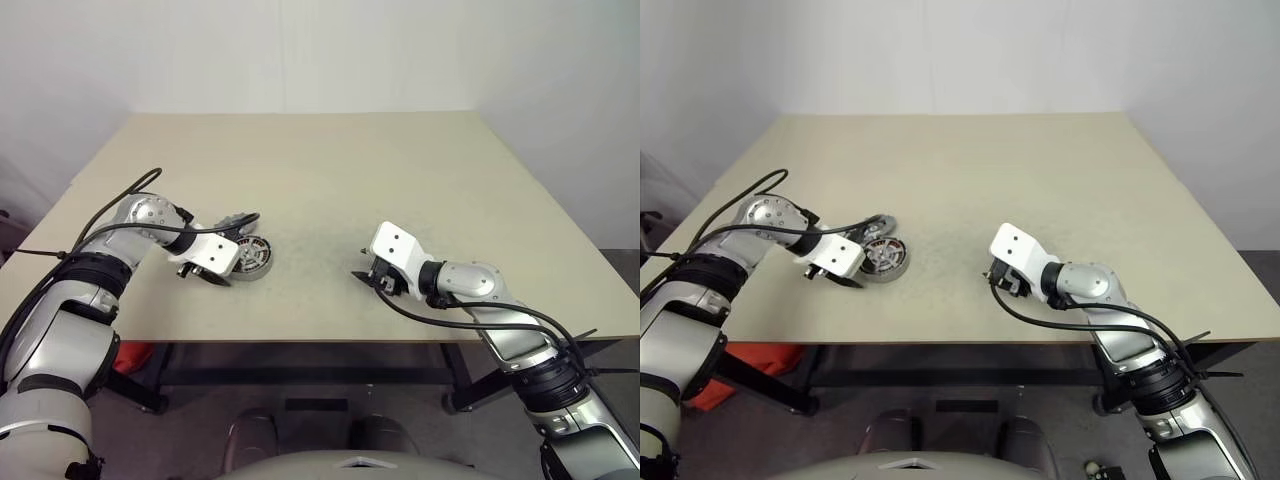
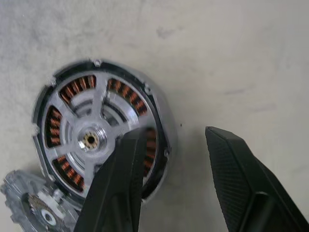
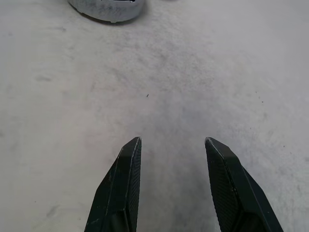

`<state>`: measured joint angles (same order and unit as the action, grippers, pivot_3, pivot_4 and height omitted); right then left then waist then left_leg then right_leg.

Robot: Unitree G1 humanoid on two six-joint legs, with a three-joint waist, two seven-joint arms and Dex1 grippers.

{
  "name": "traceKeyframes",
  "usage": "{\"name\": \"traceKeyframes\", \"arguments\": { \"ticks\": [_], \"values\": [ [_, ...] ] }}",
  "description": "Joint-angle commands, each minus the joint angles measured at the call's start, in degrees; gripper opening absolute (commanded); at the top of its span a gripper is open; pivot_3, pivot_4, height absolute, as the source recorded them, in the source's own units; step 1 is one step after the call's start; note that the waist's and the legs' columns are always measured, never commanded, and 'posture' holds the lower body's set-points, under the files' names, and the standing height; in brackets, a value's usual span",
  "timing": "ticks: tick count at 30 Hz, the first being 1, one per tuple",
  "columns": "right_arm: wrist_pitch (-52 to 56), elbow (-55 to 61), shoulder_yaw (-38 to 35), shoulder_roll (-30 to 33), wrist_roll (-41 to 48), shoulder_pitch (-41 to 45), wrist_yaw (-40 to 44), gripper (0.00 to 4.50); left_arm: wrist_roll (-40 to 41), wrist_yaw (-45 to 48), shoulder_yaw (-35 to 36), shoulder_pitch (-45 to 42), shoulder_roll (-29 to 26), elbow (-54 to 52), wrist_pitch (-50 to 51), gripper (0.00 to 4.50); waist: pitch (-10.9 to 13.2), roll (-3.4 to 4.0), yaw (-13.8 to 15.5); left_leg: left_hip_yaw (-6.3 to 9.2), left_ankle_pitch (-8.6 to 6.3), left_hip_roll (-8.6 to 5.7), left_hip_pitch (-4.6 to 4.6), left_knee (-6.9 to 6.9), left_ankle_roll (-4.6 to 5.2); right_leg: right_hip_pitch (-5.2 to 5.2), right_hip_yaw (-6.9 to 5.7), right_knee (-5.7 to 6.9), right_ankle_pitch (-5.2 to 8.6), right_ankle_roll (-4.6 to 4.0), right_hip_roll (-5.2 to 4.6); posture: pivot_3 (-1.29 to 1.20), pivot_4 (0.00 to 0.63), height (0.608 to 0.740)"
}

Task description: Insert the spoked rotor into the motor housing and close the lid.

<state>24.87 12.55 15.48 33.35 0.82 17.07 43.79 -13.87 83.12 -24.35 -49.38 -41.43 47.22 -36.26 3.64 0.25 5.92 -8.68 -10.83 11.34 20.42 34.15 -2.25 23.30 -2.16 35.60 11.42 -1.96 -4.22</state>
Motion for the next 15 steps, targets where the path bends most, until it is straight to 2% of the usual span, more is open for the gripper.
{"name": "traceKeyframes", "arguments": {
  "ticks": [1,15],
  "values": [
    [0.23,2.97,-1.66,-0.27,0.33,0.88,-0.74,2.32,-0.73,-0.81,0.22,-2.25,-0.41,1.28,-1.55,2.08,0.0,0.0,0.02,0.0,0.0,0.0,0.0,0.0,0.0,0.0,0.0,0.0,0.0,0.0,0.0,0.0,0.0,0.74],
    [1.08,3.8,-1.62,-1.23,0.22,0.8,-2.3,2.32,-7.79,-2.0,-4.46,-9.38,1.3,12.57,-10.2,2.08,0.02,-0.03,0.14,0.03,0.0,0.0,0.0,-0.01,0.0,-0.01,0.01,-0.02,0.0,0.0,0.0,0.0,0.0,0.74]
  ]
}}
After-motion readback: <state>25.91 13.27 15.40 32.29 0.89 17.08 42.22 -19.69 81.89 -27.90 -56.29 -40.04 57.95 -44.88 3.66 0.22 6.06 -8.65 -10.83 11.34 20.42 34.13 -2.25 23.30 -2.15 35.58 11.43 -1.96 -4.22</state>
